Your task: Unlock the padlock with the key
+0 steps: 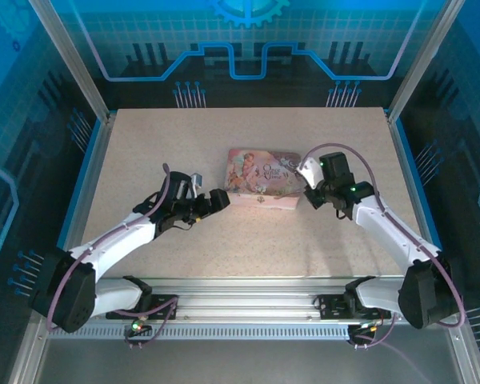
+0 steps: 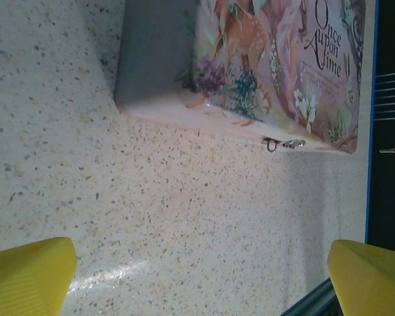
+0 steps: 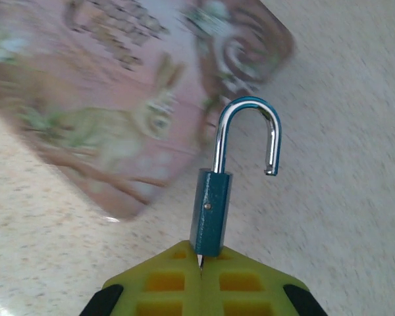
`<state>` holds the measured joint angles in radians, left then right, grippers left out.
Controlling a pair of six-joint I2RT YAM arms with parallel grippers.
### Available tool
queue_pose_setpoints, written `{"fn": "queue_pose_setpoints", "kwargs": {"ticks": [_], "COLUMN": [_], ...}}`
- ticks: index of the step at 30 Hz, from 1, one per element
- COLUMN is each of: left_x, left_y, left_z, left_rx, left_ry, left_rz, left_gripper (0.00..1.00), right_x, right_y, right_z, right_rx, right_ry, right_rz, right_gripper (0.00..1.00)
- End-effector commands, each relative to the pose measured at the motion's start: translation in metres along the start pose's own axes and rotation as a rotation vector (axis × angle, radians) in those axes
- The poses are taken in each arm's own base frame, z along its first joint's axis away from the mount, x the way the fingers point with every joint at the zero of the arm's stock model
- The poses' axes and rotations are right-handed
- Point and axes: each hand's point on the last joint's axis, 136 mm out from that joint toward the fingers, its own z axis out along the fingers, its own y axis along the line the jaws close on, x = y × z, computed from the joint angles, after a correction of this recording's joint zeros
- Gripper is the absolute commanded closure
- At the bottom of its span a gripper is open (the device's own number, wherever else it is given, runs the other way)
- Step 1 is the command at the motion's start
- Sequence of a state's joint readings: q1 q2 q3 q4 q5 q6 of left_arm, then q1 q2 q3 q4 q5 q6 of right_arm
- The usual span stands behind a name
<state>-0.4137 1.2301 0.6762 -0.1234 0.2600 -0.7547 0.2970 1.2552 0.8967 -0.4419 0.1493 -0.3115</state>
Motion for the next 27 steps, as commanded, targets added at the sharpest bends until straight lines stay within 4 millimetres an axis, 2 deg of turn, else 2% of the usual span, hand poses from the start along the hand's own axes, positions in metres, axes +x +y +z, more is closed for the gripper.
{"fn": "queue_pose_setpoints", "kwargs": {"ticks": [1, 4, 9, 18, 27], "left_x": [-0.011, -0.014, -0.012, -0.012, -0.013], "left_y": [0.0, -0.001, 0.001, 0.008, 0.012], "left_z": [-0.002, -0.002, -0.002, -0.006, -0.006], "left_rx": [-0.018, -0.015, -0.02, -0.037, -0.041], "left_ry": [-0.018, -0.024, -0.02, -0.031, -0.033], "left_rz": [0.017, 0.013, 0.0, -0.018, -0.028], "left_gripper": [0.01, 0.01, 0.01, 0.01, 0.01], "right_x": [0.033, 0.054, 0.074, 0.094, 0.111], "right_y": [-0.03, -0.046, -0.057, -0.05, -0.048], "right_z": [0.012, 0.023, 0.041, 0.07, 0.08], "right_rx": [0.112, 0.171, 0.21, 0.153, 0.128], "right_ry": [0.159, 0.264, 0.38, 0.509, 0.591], "right_rz": [0.16, 0.225, 0.232, 0.206, 0.231], "right_gripper": [1.0, 1.0, 1.0, 0.99, 0.91]}}
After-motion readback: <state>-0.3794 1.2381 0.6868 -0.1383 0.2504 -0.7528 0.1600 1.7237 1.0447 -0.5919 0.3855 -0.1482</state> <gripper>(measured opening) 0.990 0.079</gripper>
